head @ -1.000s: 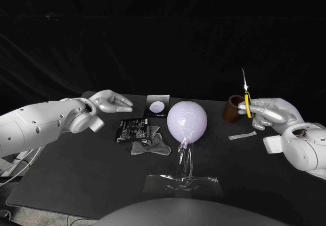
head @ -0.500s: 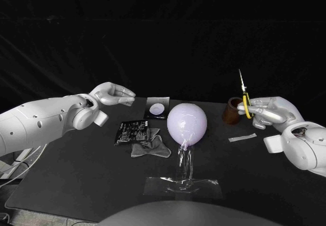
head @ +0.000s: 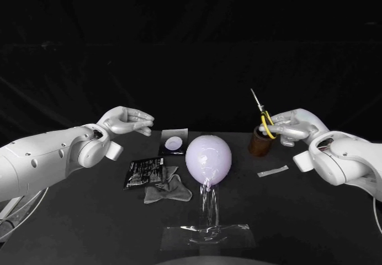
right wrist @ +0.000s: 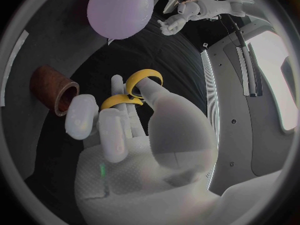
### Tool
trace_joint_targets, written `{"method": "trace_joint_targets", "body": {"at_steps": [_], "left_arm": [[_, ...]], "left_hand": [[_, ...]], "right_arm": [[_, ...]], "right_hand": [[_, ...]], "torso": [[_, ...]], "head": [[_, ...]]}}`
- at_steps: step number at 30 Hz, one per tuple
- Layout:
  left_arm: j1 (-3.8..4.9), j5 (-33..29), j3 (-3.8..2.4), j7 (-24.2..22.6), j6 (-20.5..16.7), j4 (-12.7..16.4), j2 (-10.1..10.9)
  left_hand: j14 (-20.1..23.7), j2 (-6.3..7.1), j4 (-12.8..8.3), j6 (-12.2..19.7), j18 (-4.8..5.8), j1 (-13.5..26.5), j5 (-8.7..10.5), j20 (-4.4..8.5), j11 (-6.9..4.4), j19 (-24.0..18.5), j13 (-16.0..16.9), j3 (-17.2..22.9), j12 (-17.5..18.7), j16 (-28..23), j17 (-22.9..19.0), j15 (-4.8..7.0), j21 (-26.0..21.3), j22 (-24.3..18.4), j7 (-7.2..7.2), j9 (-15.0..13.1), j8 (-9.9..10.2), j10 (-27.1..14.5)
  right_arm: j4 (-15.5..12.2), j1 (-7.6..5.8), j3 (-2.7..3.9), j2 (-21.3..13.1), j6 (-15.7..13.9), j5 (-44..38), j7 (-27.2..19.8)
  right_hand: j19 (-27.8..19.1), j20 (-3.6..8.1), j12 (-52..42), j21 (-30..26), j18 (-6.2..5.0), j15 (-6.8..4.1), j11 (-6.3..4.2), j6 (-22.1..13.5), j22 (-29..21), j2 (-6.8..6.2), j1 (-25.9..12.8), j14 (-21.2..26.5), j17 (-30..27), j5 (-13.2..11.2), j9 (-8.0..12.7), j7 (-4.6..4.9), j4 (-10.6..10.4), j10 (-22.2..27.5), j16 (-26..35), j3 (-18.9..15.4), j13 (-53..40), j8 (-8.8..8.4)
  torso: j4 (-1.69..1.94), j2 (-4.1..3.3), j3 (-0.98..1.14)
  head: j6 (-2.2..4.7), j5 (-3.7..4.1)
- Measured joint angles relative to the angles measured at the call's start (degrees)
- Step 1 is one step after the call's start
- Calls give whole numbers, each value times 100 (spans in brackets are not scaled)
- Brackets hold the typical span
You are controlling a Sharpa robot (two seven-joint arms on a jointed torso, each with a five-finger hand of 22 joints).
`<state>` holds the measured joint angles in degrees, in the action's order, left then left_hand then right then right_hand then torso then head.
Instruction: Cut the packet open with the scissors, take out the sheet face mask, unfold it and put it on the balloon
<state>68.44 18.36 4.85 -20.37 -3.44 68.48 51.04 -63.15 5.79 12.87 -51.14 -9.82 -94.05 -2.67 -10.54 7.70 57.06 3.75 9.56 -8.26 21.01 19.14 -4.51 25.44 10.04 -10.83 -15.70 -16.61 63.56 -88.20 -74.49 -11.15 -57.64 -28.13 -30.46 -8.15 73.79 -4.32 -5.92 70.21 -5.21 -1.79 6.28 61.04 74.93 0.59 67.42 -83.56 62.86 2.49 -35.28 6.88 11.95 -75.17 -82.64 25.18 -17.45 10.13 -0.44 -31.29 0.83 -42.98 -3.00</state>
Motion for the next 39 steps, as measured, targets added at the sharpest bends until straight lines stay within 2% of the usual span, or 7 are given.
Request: {"method": "trace_joint_targets", "body": {"at_steps": [8, 13, 19, 23, 27, 36, 39], "left_arm": [[270, -54, 0, -29, 73, -118, -219], [450, -49, -4, -33, 150, -296, -392], [694, 8, -9, -27, 237, -627, -680], [832, 119, -11, -17, 280, -846, -867], [970, 252, -18, -16, 283, -1040, -1051], [1067, 370, -60, -222, 123, -1489, -1402], [1096, 378, -80, -317, 82, -1618, -1520]], "left_hand": [[-415, 27, 168, -248, 2, -18, 0, 155, -134, -16, -7, 305, 137, 16, 52, 154, 358, 232, 85, 68, 0, 468], [-412, 155, 305, -271, 5, 110, 0, 46, -105, -392, -7, 474, 297, -154, 44, 151, 289, 236, 70, 112, 88, 557], [-319, 328, 360, -224, 6, 445, 0, 9, -77, -278, -6, 491, 444, -307, 37, 58, 356, 237, 23, 161, 207, 530], [-44, 289, 349, -145, 7, 721, 0, -96, 38, -458, -6, 466, 448, -518, -2, -81, 219, 176, -56, 184, 273, 411], [353, 235, 364, -74, 10, 904, 0, -270, 143, -949, -6, 419, 448, -791, -69, -221, -162, -30, -126, 204, 334, 142], [345, 150, 283, -131, 12, 820, 0, -320, 120, -810, 8, 469, 448, -838, -57, -213, -192, -76, -114, 204, 334, 105], [345, 191, 276, -131, 12, 776, 0, -320, 120, -810, 8, 476, 448, -838, -53, -214, -192, -93, -114, 204, 334, 105]], "right_arm": [[635, -273, 3, 502, 174, -559, 296], [1249, -430, 4, 997, 447, -969, 419], [2081, -522, 12, 1711, 874, -1704, 519], [2589, -533, 12, 2143, 1103, -2437, 563], [2979, -548, 12, 2532, 1257, -3254, 624], [3546, -531, 19, 3158, 1703, -4929, 956], [3630, -510, 18, 3292, 1840, -5309, 1081]], "right_hand": [[20, 20, 1, 28, 2, -8, 0, -1, -3, -1, 1, 11, -3, -9, -7, 1, 0, 0, 12, 0, -8, -1], [20, 20, 2, 28, 2, -6, 0, 1, -1, -8, 7, 13, 3, -9, -13, -1, 0, 0, -5, 0, -8, -3], [20, 20, -16, 28, 2, -5, 0, 4, 1, -8, 7, 13, 0, -10, -13, -4, 0, 0, -5, 0, -16, 23], [20, 20, -16, 27, 3, -5, 0, 4, 2, -9, 7, 14, -1, -7, -21, -5, 0, 0, -3, 0, -15, 26], [19, 20, -16, 24, 2, -4, 0, 4, 2, -19, -2, 14, -3, 16, -28, -5, 0, 0, -2, 1, -21, 26], [72, 31, -15, 70, 4, -2, 0, 15, 0, -53, 21, 13, -16, 16, -40, -16, 21, 0, -2, 55, -31, 26], [72, 31, -14, 70, 4, -1, 0, 16, -2, -53, 21, 12, -33, 16, -39, -16, 15, 0, -1, 62, -31, 26]], "torso": [[-4, 9, -1], [-4, 9, -3], [3, -6, -10], [14, -20, -15], [23, -43, -25], [46, -81, -52], [53, -94, -67]], "head": [[136, 70], [195, 87], [272, 79], [331, 107], [408, 134], [541, 188], [575, 211]]}}
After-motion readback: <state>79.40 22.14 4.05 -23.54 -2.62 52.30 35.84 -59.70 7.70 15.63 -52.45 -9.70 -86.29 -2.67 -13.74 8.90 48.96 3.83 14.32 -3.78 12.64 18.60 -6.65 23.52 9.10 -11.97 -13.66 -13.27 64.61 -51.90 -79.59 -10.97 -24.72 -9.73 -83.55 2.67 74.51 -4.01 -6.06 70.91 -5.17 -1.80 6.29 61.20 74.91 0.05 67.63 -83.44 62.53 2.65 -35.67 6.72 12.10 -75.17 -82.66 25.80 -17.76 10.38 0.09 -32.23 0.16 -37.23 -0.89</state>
